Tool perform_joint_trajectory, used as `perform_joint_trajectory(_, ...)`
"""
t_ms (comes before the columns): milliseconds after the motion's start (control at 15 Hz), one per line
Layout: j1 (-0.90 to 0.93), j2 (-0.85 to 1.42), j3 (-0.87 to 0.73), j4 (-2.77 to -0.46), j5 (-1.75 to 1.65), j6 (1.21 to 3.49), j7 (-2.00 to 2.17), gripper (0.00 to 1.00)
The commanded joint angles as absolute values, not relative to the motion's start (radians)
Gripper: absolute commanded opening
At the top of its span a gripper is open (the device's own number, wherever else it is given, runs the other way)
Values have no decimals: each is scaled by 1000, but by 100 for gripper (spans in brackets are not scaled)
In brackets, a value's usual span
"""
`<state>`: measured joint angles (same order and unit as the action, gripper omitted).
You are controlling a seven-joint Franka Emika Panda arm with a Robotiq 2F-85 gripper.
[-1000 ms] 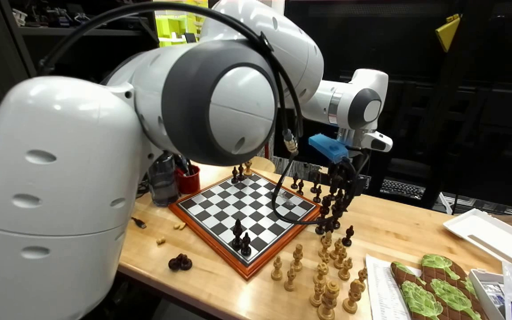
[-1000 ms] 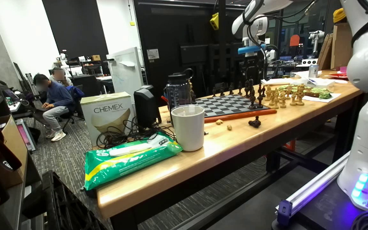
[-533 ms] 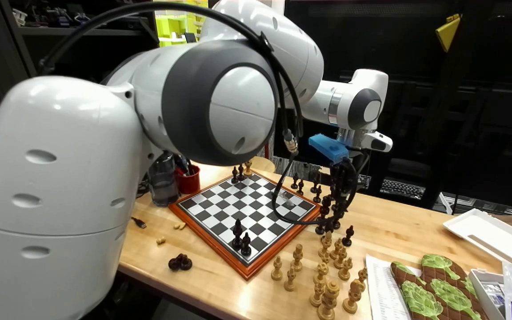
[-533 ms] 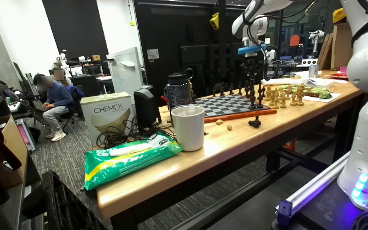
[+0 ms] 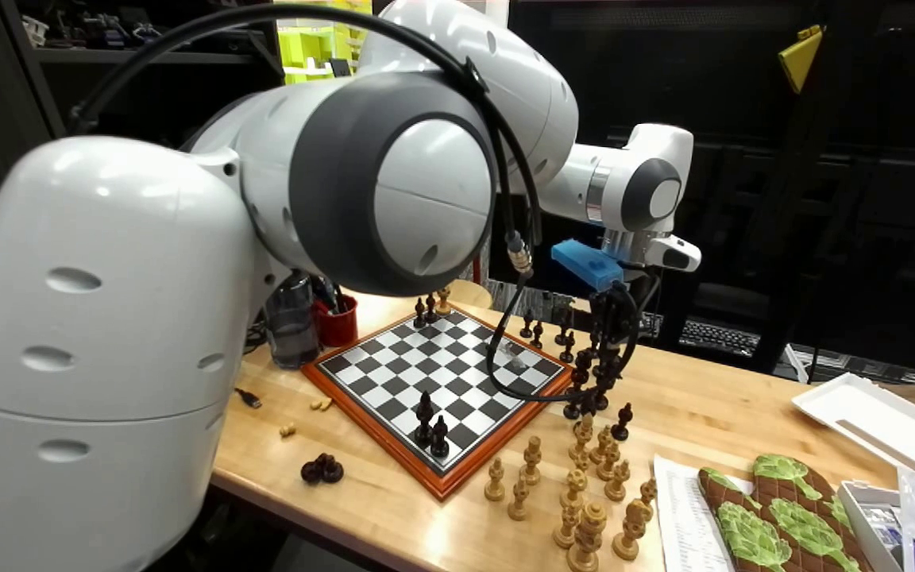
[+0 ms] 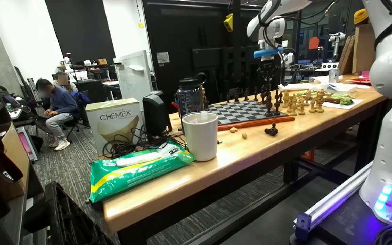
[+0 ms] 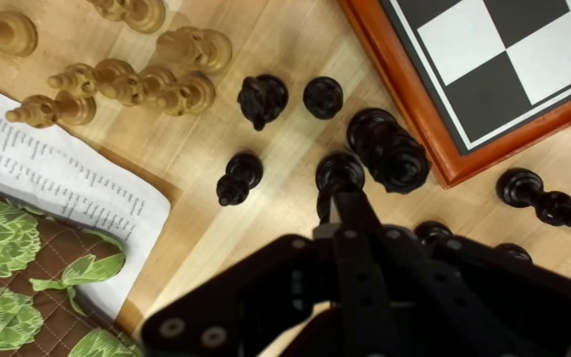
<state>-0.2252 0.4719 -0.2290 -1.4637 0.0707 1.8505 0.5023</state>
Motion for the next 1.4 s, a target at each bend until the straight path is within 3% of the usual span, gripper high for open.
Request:
perform_joint_trajectory(0,-221,461,-230,-1478,80,1858,492,0)
perform_joint_trajectory(467,-192,419,-234,-1480,64,1811,540,0)
perform_joint_trajectory(600,-186,412,-233,-1478,64,1802,546,26)
perform_joint_trajectory(800,-185,409,-233,-1472,66,1789,547,42)
perform_joint_trajectory(1333,-202,437,-234,-1449,77,1770,533,96)
